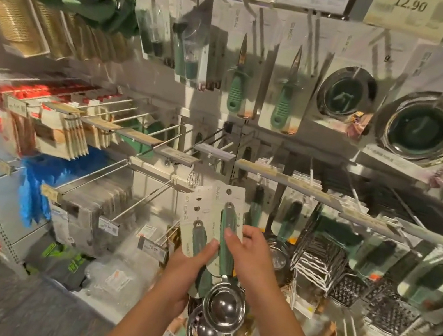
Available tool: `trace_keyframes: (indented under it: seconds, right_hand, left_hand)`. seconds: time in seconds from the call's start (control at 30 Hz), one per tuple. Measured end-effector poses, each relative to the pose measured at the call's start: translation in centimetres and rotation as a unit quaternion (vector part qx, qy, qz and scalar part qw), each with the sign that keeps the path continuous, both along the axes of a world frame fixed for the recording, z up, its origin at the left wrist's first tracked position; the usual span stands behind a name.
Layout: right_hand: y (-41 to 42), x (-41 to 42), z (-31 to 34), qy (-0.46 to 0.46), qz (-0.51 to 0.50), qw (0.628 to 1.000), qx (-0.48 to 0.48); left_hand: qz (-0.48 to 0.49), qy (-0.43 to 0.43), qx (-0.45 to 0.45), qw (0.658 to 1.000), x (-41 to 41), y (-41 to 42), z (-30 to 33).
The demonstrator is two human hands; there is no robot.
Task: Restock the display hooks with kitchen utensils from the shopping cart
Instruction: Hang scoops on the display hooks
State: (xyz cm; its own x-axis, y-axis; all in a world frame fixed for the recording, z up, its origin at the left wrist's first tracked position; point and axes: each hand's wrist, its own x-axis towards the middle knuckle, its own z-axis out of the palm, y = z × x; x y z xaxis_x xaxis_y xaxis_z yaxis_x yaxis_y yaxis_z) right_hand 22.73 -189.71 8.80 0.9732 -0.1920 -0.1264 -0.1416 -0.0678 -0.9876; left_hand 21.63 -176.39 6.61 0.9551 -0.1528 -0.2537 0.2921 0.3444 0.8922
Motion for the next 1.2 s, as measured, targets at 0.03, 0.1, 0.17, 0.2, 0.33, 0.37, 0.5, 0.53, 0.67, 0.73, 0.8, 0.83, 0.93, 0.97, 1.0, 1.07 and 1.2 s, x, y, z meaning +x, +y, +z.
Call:
trace_keyframes:
  seconds: [0.03, 0.1, 0.17, 0.2, 0.33, 0.37, 0.5, 0.53, 0.67, 0.73, 0.8, 0.83, 0.93, 0.97, 1.0, 1.07, 1.2]
  right_hand:
    - [-0.2, 0.1, -0.3, -0.004, 0.007, 1.000, -0.002]
    - [-0.5, 0.2, -0.8, -0.009, 0.016, 1.000, -0.011]
    - [-0.9, 0.3, -0.9, -0.011, 0.035, 0.999, -0.025]
    - [-0.9, 0.4, -0.6, -0.013, 0.046, 0.998, -0.034]
    - [-0.7, 1.1, -0.2, -0.035, 0.063, 0.996, -0.049]
    - [-0.5, 1.1, 0.1, -0.044, 0.062, 0.996, -0.055]
    - [0.4, 1.9, 0.8, -0.052, 0.051, 0.996, -0.057]
    - [0.7, 2.2, 1.0, -0.055, 0.049, 0.996, -0.056]
    - [1.9, 3.5, 1.0, -0.080, 0.025, 0.992, -0.095]
    - [2.7, 4.3, 0.8, -0.086, 0.004, 0.991, -0.100]
    - [3.7, 4.8, 1.4, -0.078, -0.019, 0.993, -0.090]
    - [4.2, 5.1, 1.6, -0.077, -0.031, 0.993, -0.088]
    - [5.0, 6.5, 1.4, -0.046, -0.088, 0.991, -0.086]
    - [5.1, 6.9, 1.3, -0.044, -0.100, 0.990, -0.090]
    - [5.3, 7.3, 1.2, -0.042, -0.109, 0.988, -0.097]
    - [5.6, 8.2, 1.0, -0.034, -0.118, 0.986, -0.113]
    - [6.1, 8.7, 0.8, 0.047, -0.124, 0.987, -0.094]
  left_hand:
    - [0.008, 0.003, 0.000, 1.000, -0.1, -0.1, -0.3]
    - [0.025, 0.011, 0.000, 1.000, -0.2, -0.3, -0.6]
    - [0.042, 0.019, 0.008, 0.999, 0.0, -0.3, -0.5]
    - [0.049, 0.021, 0.013, 0.998, 0.1, -0.2, -0.5]
    - [0.068, 0.017, 0.006, 0.998, 0.3, 0.2, -0.2]
    - [0.071, 0.013, 0.011, 0.997, 0.4, 0.3, 0.0]
    - [0.088, -0.025, 0.061, 0.994, 1.0, 1.6, 0.7]
    - [0.091, -0.035, 0.079, 0.992, 1.2, 2.0, 0.8]
    - [0.087, -0.048, 0.103, 0.990, 2.0, 3.7, 0.7]
    - [0.082, -0.048, 0.103, 0.990, 2.5, 4.5, 0.6]
    - [0.080, -0.050, 0.099, 0.991, 2.9, 5.1, 0.6]
    - [0.079, -0.054, 0.099, 0.990, 3.2, 5.6, 0.6]
    - [0.077, -0.055, 0.105, 0.990, 4.0, 6.8, 0.5]
    - [0.075, -0.053, 0.106, 0.990, 4.3, 7.1, 0.6]
    - [0.070, -0.052, 0.104, 0.991, 4.5, 7.6, 0.6]
    - [0.057, -0.051, 0.101, 0.992, 5.0, 8.3, 0.6]
    - [0.035, -0.051, 0.083, 0.995, 5.4, 9.1, 0.3]
